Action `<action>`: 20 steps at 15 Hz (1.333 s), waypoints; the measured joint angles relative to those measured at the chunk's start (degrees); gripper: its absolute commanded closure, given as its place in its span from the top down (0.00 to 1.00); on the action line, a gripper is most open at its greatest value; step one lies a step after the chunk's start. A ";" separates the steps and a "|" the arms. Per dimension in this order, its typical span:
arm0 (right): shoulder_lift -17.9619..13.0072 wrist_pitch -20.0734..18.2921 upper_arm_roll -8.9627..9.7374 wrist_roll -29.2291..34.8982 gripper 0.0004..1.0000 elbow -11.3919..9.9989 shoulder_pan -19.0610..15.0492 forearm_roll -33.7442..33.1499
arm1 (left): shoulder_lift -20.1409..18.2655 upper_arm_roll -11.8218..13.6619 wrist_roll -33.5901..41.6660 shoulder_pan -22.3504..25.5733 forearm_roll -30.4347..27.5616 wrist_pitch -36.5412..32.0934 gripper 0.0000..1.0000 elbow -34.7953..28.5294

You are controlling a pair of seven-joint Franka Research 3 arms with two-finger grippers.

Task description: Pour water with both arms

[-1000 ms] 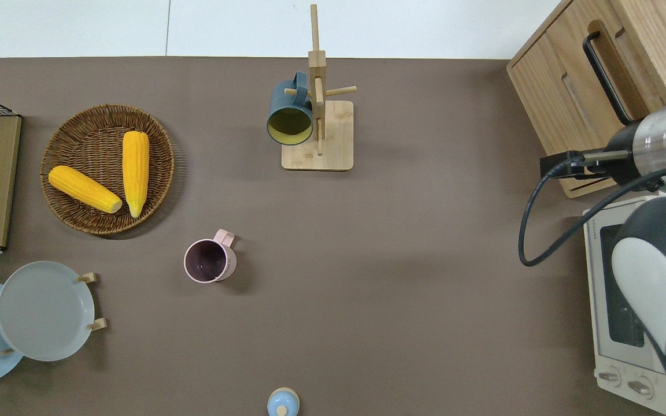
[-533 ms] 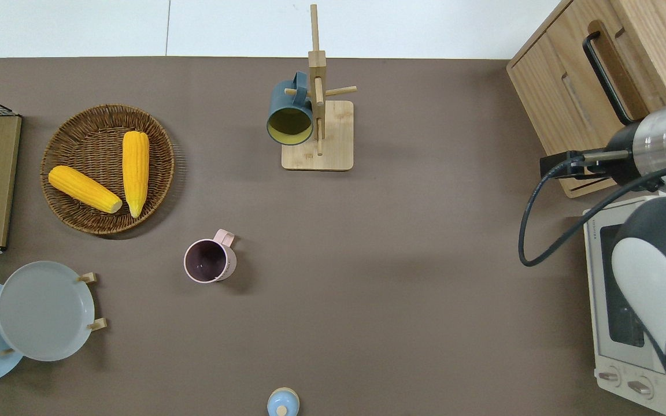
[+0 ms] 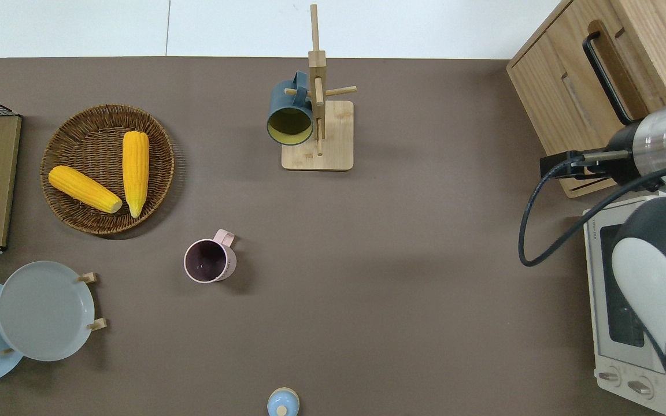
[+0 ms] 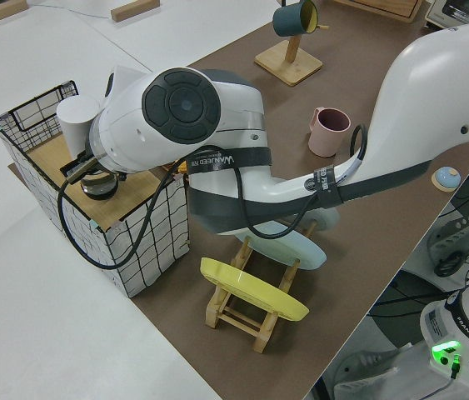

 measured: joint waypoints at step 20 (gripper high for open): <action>0.00 0.00 0.00 0.00 0.99 0.00 0.00 0.00 | -4.57 0.31 -25.10 -0.13 27.41 -24.95 1.00 8.97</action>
